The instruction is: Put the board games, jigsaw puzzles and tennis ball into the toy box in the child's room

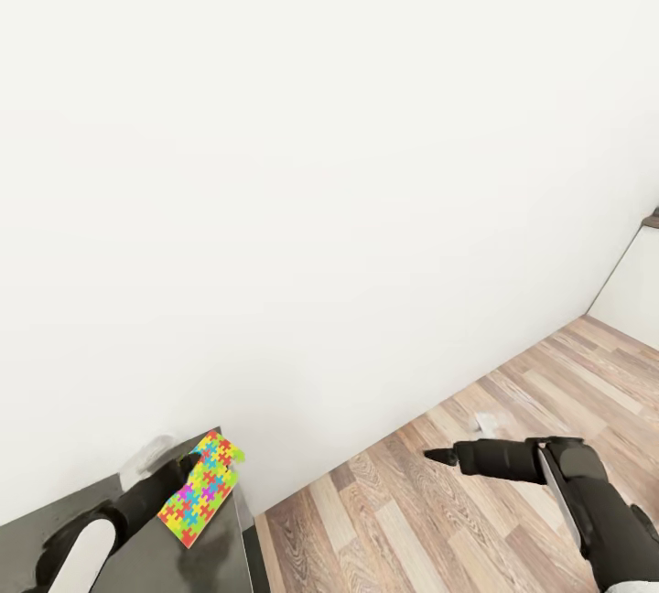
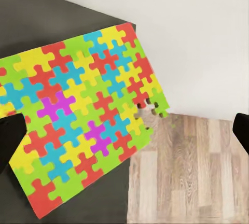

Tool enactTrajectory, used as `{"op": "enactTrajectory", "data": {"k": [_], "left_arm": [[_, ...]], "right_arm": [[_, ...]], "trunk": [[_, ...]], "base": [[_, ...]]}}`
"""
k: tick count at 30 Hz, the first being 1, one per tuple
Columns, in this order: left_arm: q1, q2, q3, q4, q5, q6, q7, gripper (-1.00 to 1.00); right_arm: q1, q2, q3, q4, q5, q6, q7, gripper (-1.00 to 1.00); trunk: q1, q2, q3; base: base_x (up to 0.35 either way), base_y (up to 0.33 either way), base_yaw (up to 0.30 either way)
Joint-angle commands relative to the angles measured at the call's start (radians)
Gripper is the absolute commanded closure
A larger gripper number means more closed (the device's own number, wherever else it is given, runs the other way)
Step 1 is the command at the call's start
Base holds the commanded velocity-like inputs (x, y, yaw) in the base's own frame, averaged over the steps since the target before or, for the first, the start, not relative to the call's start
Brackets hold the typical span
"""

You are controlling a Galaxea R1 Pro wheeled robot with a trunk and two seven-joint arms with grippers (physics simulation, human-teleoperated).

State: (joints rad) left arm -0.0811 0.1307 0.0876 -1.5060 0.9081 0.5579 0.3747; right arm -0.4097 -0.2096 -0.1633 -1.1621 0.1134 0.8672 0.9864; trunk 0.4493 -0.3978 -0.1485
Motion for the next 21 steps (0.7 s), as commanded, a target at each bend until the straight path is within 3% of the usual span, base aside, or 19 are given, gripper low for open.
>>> {"op": "enactTrajectory", "data": {"k": [1,2,6,7,9,16,21], "left_arm": [[0.015,-0.002,-0.022,-0.022,0.01,0.003,0.01,-1.0],[0.015,-0.002,-0.022,-0.022,0.01,0.003,0.01,-1.0],[0.051,-0.013,-0.099,-0.068,0.009,0.003,0.01,-1.0],[0.051,-0.013,-0.099,-0.068,0.009,0.003,0.01,-1.0],[0.06,-0.021,-0.122,-0.08,0.009,0.002,0.01,-1.0],[0.07,-0.05,-0.152,-0.093,0.009,-0.013,0.009,-1.0],[0.073,-0.077,-0.188,-0.098,0.008,-0.031,0.01,-1.0]], "right_arm": [[-0.012,0.02,0.015,0.012,0.017,0.007,-0.016,-1.0],[-0.012,0.02,0.015,0.012,0.017,0.007,-0.016,-1.0],[-0.044,0.099,0.06,0.077,0.031,0.023,-0.131,-1.0],[-0.044,0.099,0.06,0.077,0.031,0.023,-0.131,-1.0],[-0.057,0.13,0.071,0.123,0.032,0.024,-0.181,-1.0],[-0.087,0.168,0.081,0.207,0.025,-0.014,-0.243,-1.0],[-0.097,0.179,0.081,0.238,0.021,-0.113,-0.261,-1.0]], "trunk": [[0.001,-0.002,-0.002],[0.001,-0.002,-0.002],[0.001,-0.002,-0.002],[0.001,-0.002,-0.002],[0.001,-0.002,-0.002],[0.001,-0.002,-0.002],[0.001,-0.002,-0.002]], "base": [[0.0,0.0,0.0],[0.0,0.0,0.0],[0.0,0.0,0.0],[0.0,0.0,0.0],[0.0,0.0,0.0],[0.0,0.0,0.0],[0.0,0.0,0.0]]}}
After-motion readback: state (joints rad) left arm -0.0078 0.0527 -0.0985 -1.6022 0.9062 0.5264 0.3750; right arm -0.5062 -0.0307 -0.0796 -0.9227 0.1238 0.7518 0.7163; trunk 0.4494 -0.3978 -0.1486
